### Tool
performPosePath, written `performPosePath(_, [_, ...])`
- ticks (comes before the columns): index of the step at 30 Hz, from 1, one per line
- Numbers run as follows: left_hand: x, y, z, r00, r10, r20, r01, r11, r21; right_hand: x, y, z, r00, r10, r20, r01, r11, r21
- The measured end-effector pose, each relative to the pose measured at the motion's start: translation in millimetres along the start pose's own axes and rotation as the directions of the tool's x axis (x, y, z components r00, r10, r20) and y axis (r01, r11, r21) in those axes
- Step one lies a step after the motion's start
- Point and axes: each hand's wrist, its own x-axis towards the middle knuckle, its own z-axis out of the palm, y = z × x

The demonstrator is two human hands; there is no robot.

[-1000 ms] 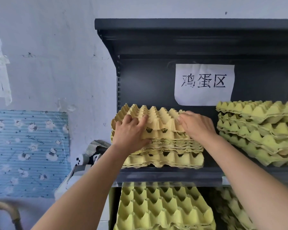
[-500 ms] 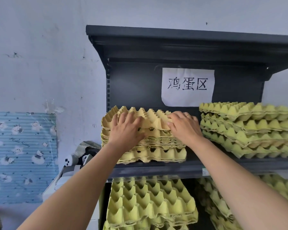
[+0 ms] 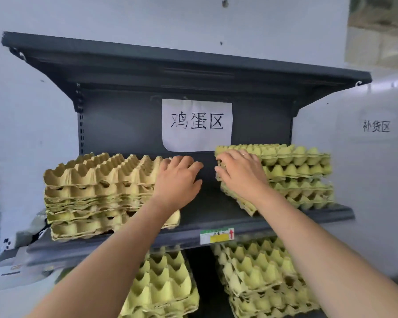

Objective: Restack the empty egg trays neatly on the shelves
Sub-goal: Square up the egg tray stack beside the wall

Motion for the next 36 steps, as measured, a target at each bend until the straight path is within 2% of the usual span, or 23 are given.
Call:
performPosePath(3, [20.1, 50.3, 10.9, 0.999, 0.034, -0.01, -0.035, 0.998, -0.045, -13.0, 50.0, -3.4, 1.0, -0.012, -0.007, 0.012, 1.0, -0.017])
performPosePath(7, [44.8, 103.8, 26.5, 1.0, 0.004, 0.005, -0.004, 0.997, -0.076, -24.6, 115.2, -3.7, 0.999, -0.026, -0.044, 0.026, 1.0, 0.005])
performPosePath(11, [69.3, 133.5, 38.6, 0.999, -0.038, -0.027, 0.035, 0.992, -0.118, -23.8, 176.1, 3.3, 0.995, 0.026, -0.094, -0.024, 0.999, 0.027])
performPosePath(15, [102.5, 156.7, 55.6, 0.999, 0.009, -0.049, -0.012, 0.998, -0.069, -13.7, 225.4, 14.6, 0.996, 0.065, -0.062, -0.064, 0.998, 0.019])
performPosePath(19, [131.1, 166.2, 73.4, 0.998, 0.041, -0.044, -0.042, 0.999, -0.017, -2.5, 251.0, 23.5, 0.999, 0.036, 0.018, -0.036, 0.999, 0.007])
performPosePath(23, [149.3, 168.2, 90.7, 0.998, 0.059, -0.007, -0.059, 0.997, 0.05, 11.6, 250.9, 31.3, 0.985, -0.034, 0.17, 0.032, 0.999, 0.015])
performPosePath(26, [157.6, 169.0, 93.9, 0.996, 0.089, -0.002, -0.089, 0.993, 0.08, 22.0, 248.2, 32.8, 0.989, -0.076, 0.125, 0.081, 0.996, -0.042])
performPosePath(29, [157.8, 171.7, 96.2, 0.983, 0.155, -0.095, -0.149, 0.986, 0.072, 28.0, 247.1, 40.9, 0.991, -0.096, 0.097, 0.106, 0.988, -0.108])
performPosePath(32, [158.3, 166.6, 91.2, 0.99, 0.117, -0.075, -0.12, 0.992, -0.037, 33.6, 249.3, 47.3, 0.99, -0.125, 0.07, 0.131, 0.987, -0.092])
performPosePath(34, [159.2, 157.9, 82.5, 0.997, 0.008, -0.075, -0.026, 0.972, -0.234, 36.1, 254.6, 46.2, 0.986, -0.164, 0.02, 0.166, 0.977, -0.132])
performPosePath(35, [159.3, 153.4, 78.8, 0.994, -0.074, -0.079, 0.036, 0.915, -0.402, 37.5, 258.3, 44.1, 0.986, -0.167, 0.0, 0.165, 0.977, -0.132])
performPosePath(36, [159.3, 148.3, 76.7, 0.982, -0.172, -0.076, 0.095, 0.803, -0.588, 38.5, 262.4, 41.7, 0.986, -0.166, -0.012, 0.163, 0.979, -0.121])
